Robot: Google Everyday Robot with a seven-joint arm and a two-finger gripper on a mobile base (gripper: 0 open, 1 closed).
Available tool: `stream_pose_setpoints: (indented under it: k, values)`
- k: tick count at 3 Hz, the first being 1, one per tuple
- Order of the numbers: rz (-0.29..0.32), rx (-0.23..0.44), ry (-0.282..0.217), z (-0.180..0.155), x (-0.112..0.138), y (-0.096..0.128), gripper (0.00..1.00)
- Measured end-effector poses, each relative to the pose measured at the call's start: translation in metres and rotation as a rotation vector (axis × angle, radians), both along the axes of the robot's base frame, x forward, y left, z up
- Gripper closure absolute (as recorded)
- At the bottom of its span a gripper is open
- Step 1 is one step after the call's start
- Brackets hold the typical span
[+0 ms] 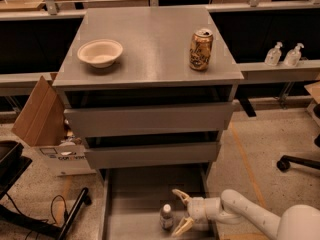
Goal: Pick blue plastic bottle from bottom drawer and place on counter
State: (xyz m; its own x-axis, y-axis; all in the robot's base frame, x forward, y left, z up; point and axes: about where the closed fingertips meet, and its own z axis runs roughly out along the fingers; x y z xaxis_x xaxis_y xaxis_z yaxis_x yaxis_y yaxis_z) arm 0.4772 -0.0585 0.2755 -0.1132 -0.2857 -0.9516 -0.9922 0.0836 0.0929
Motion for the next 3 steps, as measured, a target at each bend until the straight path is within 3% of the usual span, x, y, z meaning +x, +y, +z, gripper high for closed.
stream_pose_setpoints:
  k: [3]
  values:
    - [0.017,0.016,-0.028,-0.031,0.015,0.010,0.00]
